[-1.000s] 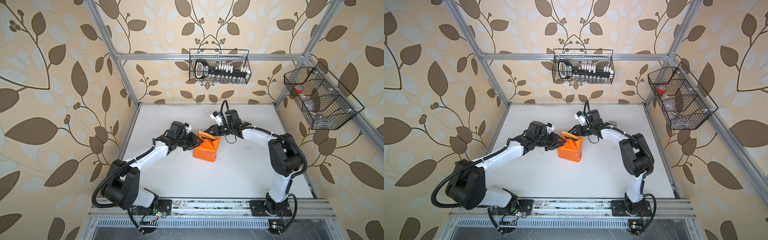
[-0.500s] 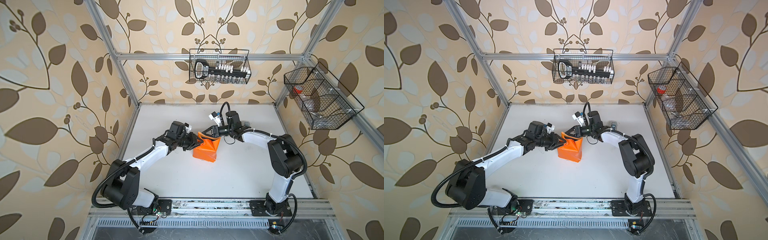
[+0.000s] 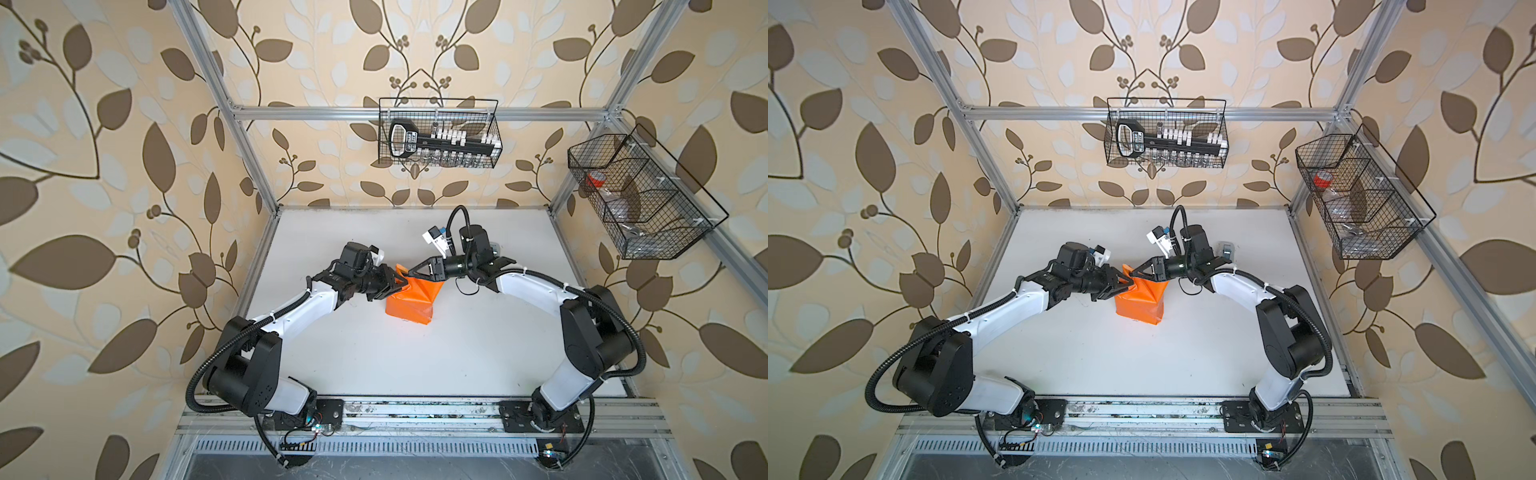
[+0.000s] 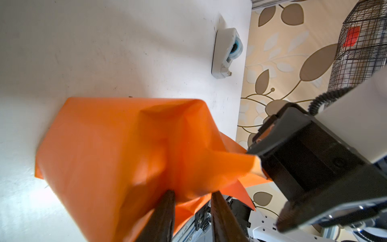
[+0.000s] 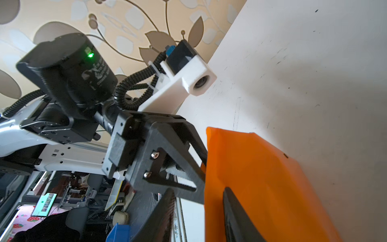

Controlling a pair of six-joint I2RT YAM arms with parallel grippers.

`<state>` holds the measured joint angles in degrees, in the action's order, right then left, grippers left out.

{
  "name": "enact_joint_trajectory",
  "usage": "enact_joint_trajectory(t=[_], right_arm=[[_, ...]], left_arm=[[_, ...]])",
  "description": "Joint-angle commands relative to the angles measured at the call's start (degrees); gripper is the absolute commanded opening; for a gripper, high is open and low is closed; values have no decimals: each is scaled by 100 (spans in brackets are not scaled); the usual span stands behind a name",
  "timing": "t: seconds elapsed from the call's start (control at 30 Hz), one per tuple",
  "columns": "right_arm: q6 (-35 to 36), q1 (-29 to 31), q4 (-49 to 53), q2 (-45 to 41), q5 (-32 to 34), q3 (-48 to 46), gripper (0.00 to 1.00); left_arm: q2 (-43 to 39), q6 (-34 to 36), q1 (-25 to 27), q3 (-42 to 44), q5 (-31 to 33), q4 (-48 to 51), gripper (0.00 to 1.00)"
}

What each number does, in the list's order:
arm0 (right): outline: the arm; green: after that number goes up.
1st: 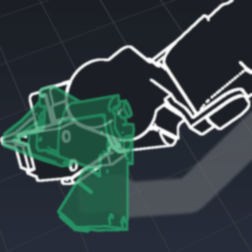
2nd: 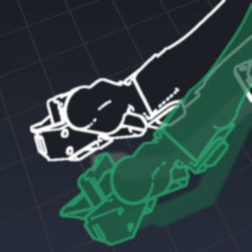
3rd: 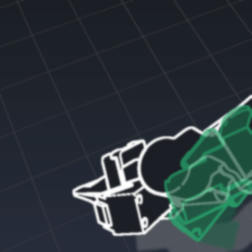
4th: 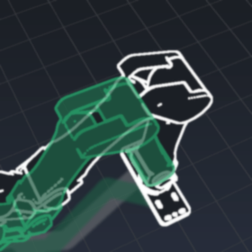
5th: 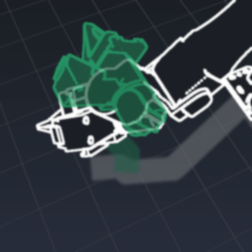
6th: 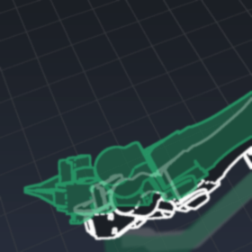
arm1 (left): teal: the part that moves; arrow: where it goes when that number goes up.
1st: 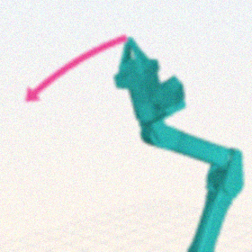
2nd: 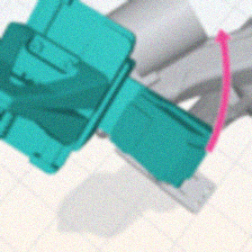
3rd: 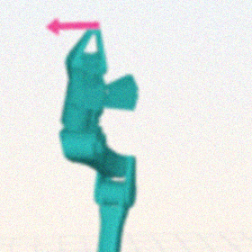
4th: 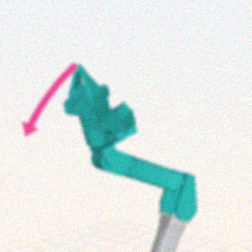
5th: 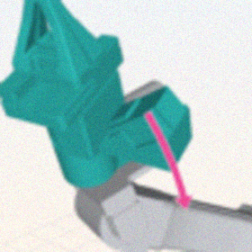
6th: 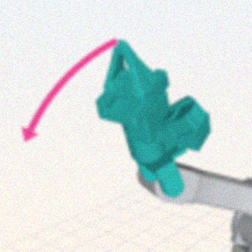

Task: Wrap the gift box in paper

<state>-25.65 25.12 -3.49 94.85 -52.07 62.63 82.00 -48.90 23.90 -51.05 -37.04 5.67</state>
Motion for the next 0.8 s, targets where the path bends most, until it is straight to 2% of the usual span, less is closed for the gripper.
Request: enact_joint_trajectory(t=[0.0,0.17,0.23,0.27,0.37,0.47,0.53,0.6,0.67,0.77], right_arm=[[410,-84,727,-616,613,-160,52],[672,-256,1192,-1837,2232,-706,76],[688,-208,1122,-2399,2889,-1107,90],[671,-166,1033,-2699,3194,-1360,99],[224,21,423,-3316,4043,-2236,100],[-71,133,-645,-3425,4043,-3067,100],[70,436,-1361,-3494,4397,-3486,100],[508,1049,-2138,-3653,5074,-3891,100],[783,1475,-2494,-3659,5468,-4010,100],[651,1531,-2760,-3435,5600,-3996,100]], left_arm=[[270,44,-26,345,294,681,33],[276,56,-22,359,302,675,33],[299,72,-26,350,302,681,33],[308,81,-26,349,294,681,32],[308,83,-25,367,293,675,32],[320,92,-26,359,293,680,32],[315,93,-26,347,294,690,32],[308,92,-26,333,300,714,32],[294,84,-26,326,311,724,32],[303,83,-26,306,312,741,32]])
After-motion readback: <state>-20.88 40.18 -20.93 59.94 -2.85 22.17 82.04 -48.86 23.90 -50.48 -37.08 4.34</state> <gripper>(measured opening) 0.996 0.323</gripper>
